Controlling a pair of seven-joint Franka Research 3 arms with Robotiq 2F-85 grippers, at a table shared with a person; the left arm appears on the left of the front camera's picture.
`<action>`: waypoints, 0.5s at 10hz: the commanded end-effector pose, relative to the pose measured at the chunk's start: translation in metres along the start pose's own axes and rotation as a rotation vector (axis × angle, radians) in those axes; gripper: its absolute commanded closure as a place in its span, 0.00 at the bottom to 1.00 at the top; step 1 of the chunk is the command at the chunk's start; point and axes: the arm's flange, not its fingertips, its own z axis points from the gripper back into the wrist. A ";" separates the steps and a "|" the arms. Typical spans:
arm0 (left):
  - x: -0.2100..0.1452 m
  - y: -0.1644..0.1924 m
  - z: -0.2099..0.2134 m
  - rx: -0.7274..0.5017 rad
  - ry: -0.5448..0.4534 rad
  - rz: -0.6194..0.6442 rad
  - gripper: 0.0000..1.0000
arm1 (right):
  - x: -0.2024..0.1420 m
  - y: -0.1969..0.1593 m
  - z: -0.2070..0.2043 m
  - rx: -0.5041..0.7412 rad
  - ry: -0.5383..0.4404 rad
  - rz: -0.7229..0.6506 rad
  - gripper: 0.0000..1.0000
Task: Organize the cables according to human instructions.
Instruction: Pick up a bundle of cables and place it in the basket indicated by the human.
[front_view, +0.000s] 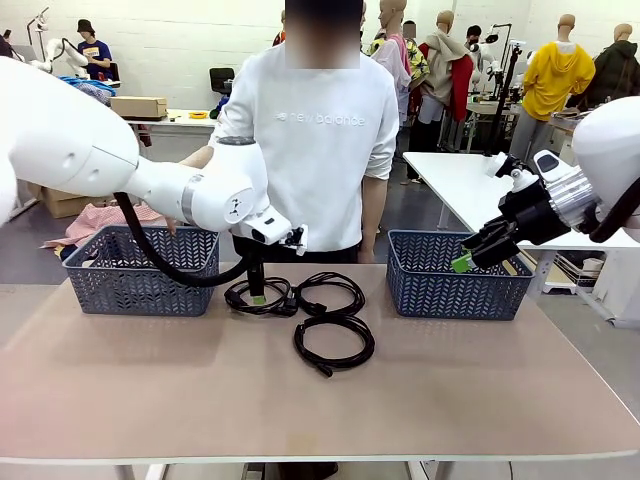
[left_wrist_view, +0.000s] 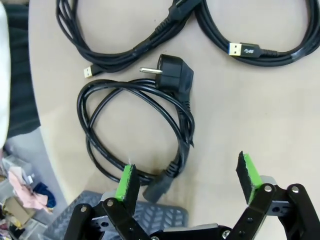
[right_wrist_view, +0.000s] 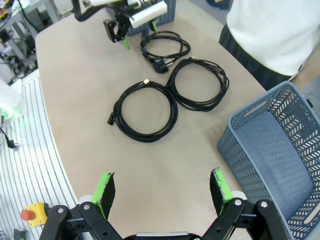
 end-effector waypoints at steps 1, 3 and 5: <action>0.004 0.016 -0.009 -0.010 0.030 -0.080 0.00 | 0.001 -0.003 -0.001 0.014 -0.035 0.019 0.00; 0.004 0.024 -0.027 -0.045 0.047 -0.096 0.00 | 0.001 -0.003 -0.001 0.014 -0.035 0.019 0.00; 0.003 0.028 -0.040 -0.066 0.053 -0.102 0.00 | 0.001 -0.003 -0.001 0.014 -0.035 0.019 0.00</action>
